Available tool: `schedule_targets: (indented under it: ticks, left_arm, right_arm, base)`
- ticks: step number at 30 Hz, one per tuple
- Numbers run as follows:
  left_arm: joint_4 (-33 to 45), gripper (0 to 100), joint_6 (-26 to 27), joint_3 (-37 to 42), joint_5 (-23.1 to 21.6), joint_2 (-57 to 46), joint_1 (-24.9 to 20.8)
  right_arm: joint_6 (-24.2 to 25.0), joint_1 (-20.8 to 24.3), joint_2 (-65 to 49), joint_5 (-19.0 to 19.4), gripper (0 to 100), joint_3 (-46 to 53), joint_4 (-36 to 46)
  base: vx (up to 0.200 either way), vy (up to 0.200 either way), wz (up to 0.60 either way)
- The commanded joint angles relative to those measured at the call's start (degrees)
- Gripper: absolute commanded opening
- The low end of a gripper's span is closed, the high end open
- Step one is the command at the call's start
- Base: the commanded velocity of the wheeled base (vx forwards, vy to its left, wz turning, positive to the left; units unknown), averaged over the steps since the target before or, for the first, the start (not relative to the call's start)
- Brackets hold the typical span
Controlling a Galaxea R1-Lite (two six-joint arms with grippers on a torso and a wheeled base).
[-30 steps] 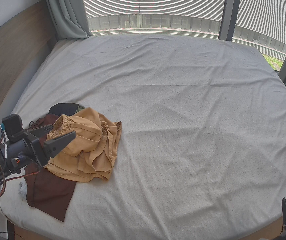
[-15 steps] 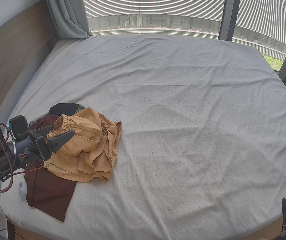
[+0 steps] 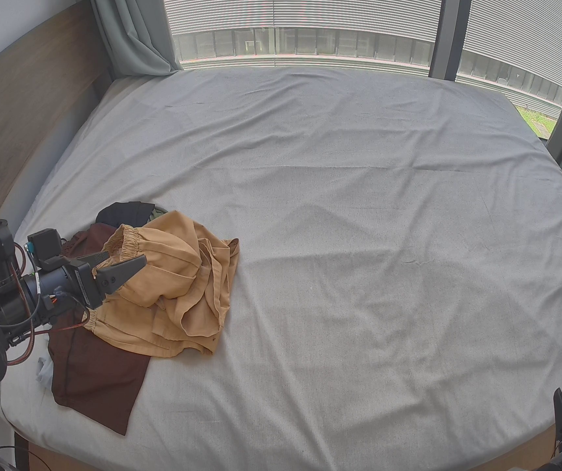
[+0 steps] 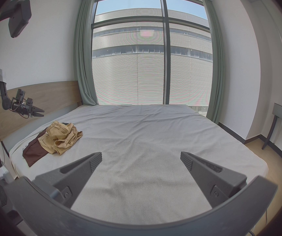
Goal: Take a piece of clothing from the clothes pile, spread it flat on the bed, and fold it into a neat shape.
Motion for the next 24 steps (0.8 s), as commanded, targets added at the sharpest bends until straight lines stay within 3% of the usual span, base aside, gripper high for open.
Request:
schedule_targets:
  ticks: [1, 5, 9, 24]
  left_arm:
    - [-0.2, 100, 0.0, -1.5, -0.1, 2.3, 1.5]
    - [-0.2, 100, 0.0, -3.5, -0.4, 4.2, 3.1]
    - [-0.2, 100, 0.1, -5.2, -4.0, 7.1, 4.6]
    - [-0.3, 100, 0.6, -11.5, -6.9, 17.1, 7.9]
  right_arm:
    - [0.0, 0.0, -0.9, 0.0, 100, 0.9, 0.0]
    - [0.0, 0.0, -0.9, 0.0, 100, 1.0, 0.0]
    - [0.0, 0.0, -0.9, 0.0, 100, 0.9, 0.0]
    - [0.0, 0.0, -0.9, 0.0, 100, 0.9, 0.0]
  base:
    - [0.0, 0.0, 0.0]
    - [0.0, 0.0, 0.0]
    - [0.0, 0.0, 0.0]
    - [0.0, 0.0, 0.0]
